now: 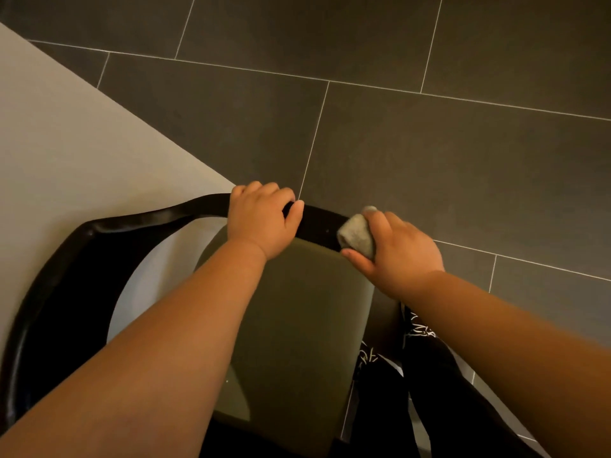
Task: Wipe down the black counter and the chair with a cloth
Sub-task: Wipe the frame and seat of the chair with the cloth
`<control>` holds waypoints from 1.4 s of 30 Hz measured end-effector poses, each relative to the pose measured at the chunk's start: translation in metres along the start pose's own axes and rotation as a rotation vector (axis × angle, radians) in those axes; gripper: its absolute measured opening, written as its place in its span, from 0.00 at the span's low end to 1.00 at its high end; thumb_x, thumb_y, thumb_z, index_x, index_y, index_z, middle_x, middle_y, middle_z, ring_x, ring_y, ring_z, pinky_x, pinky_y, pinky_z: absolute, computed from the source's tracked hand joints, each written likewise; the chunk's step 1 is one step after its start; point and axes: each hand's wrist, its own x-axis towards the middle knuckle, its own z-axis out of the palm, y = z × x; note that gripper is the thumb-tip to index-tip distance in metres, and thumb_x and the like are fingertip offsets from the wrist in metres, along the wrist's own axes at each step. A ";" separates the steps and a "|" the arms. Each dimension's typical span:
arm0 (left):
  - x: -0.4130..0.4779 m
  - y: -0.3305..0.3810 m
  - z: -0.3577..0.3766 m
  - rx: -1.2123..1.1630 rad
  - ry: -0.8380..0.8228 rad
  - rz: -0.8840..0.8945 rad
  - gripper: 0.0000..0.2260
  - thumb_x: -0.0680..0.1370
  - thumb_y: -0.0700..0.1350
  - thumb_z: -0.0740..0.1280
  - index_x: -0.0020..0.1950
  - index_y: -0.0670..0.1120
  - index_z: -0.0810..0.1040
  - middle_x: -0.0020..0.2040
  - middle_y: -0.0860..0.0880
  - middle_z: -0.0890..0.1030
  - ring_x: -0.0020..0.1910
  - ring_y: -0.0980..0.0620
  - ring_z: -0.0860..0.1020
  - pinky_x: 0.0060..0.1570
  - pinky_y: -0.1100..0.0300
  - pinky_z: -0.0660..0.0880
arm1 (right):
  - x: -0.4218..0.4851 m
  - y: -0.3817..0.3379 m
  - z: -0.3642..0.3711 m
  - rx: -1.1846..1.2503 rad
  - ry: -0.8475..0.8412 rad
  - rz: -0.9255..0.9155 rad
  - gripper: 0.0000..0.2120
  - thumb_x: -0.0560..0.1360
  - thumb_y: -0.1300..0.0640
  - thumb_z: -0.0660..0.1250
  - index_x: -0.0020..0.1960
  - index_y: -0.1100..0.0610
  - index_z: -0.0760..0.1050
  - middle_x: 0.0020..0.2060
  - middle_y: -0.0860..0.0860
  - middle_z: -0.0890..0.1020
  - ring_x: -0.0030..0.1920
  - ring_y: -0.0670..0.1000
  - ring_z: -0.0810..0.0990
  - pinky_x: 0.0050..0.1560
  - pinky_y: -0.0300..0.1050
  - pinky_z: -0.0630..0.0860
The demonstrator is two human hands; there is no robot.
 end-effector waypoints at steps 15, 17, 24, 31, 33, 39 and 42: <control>0.000 0.000 0.007 0.004 0.057 -0.008 0.21 0.84 0.61 0.50 0.51 0.53 0.79 0.42 0.53 0.76 0.44 0.51 0.72 0.50 0.50 0.70 | 0.004 0.004 -0.003 0.101 -0.020 0.007 0.25 0.78 0.32 0.58 0.64 0.50 0.71 0.54 0.51 0.82 0.49 0.59 0.82 0.41 0.47 0.70; 0.000 0.000 0.009 0.000 0.074 -0.022 0.22 0.84 0.61 0.50 0.51 0.53 0.80 0.41 0.53 0.75 0.43 0.50 0.73 0.50 0.49 0.72 | -0.008 0.013 -0.004 0.128 -0.027 0.062 0.26 0.79 0.34 0.60 0.68 0.50 0.70 0.56 0.52 0.82 0.50 0.60 0.82 0.42 0.47 0.70; 0.002 -0.001 0.012 0.013 0.097 -0.014 0.19 0.82 0.61 0.52 0.49 0.52 0.79 0.42 0.51 0.76 0.44 0.47 0.74 0.49 0.49 0.69 | 0.049 -0.050 0.013 -0.123 -0.002 0.023 0.20 0.82 0.35 0.55 0.59 0.51 0.71 0.49 0.51 0.80 0.46 0.57 0.81 0.37 0.48 0.64; -0.002 0.000 0.008 -0.046 0.075 -0.028 0.20 0.83 0.62 0.51 0.52 0.53 0.78 0.47 0.52 0.77 0.49 0.48 0.75 0.55 0.48 0.71 | -0.019 -0.001 0.007 0.031 0.037 0.054 0.30 0.79 0.38 0.65 0.74 0.55 0.68 0.57 0.55 0.78 0.51 0.60 0.81 0.47 0.52 0.78; -0.003 -0.002 0.009 -0.067 0.079 -0.032 0.20 0.83 0.63 0.51 0.54 0.53 0.78 0.50 0.52 0.78 0.51 0.48 0.75 0.57 0.48 0.71 | -0.024 0.002 0.006 0.006 0.058 0.064 0.32 0.79 0.37 0.62 0.73 0.59 0.69 0.56 0.57 0.79 0.49 0.61 0.82 0.44 0.51 0.78; -0.014 -0.004 0.018 -0.167 0.196 -0.120 0.15 0.83 0.57 0.56 0.57 0.51 0.78 0.56 0.50 0.79 0.60 0.46 0.75 0.72 0.48 0.65 | 0.060 -0.054 0.012 -0.146 -0.050 -0.084 0.22 0.82 0.36 0.56 0.62 0.53 0.70 0.53 0.53 0.81 0.47 0.61 0.82 0.38 0.49 0.68; -0.028 -0.016 0.023 -0.223 0.234 -0.189 0.15 0.84 0.52 0.56 0.65 0.50 0.77 0.66 0.48 0.77 0.71 0.45 0.71 0.81 0.47 0.57 | 0.078 -0.066 0.014 -0.087 -0.115 -0.104 0.20 0.83 0.36 0.57 0.60 0.51 0.70 0.51 0.53 0.82 0.46 0.61 0.81 0.38 0.49 0.66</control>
